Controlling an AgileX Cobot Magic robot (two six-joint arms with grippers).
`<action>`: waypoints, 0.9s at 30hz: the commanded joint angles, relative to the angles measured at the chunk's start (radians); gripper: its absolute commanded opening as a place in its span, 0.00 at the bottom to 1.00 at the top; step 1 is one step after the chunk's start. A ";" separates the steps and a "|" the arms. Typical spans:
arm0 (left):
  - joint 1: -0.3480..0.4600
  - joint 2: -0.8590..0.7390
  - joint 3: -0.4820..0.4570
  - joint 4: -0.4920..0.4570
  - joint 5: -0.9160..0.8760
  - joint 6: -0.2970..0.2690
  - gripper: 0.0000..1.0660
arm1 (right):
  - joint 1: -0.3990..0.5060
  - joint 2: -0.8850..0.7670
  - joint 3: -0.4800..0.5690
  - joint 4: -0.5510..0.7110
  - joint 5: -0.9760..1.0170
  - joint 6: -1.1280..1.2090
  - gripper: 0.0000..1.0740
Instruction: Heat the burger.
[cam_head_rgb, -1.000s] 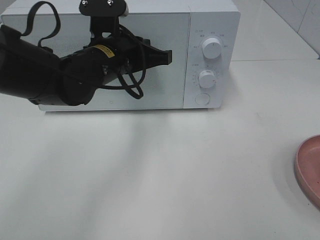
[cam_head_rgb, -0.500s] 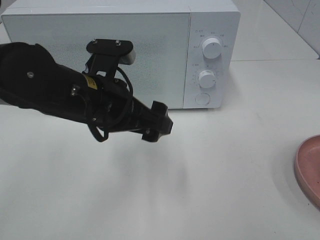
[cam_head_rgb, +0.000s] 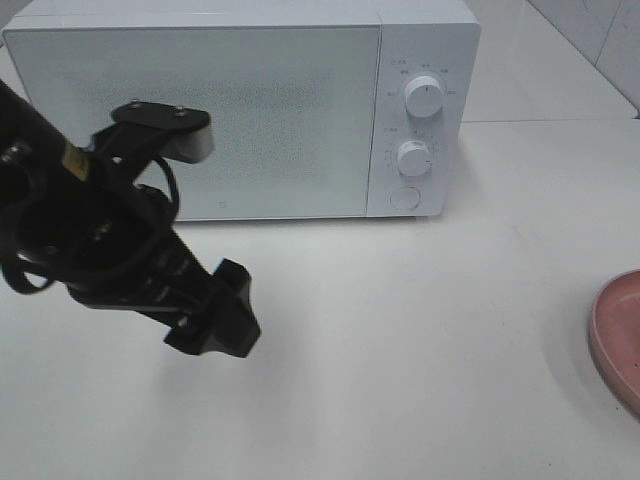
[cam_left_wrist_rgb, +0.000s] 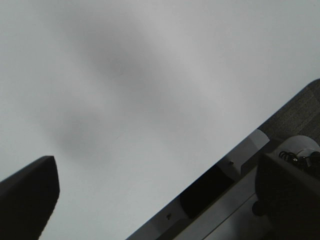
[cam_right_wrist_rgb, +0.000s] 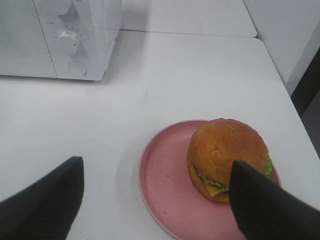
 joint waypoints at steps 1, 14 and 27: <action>0.057 -0.032 0.002 0.013 0.065 -0.020 0.94 | -0.006 -0.025 0.002 0.004 -0.014 -0.010 0.70; 0.496 -0.254 0.044 0.092 0.299 -0.009 0.94 | -0.006 -0.025 0.002 0.004 -0.014 -0.010 0.70; 0.649 -0.585 0.223 0.156 0.377 -0.011 0.94 | -0.006 -0.025 0.002 0.004 -0.014 -0.010 0.70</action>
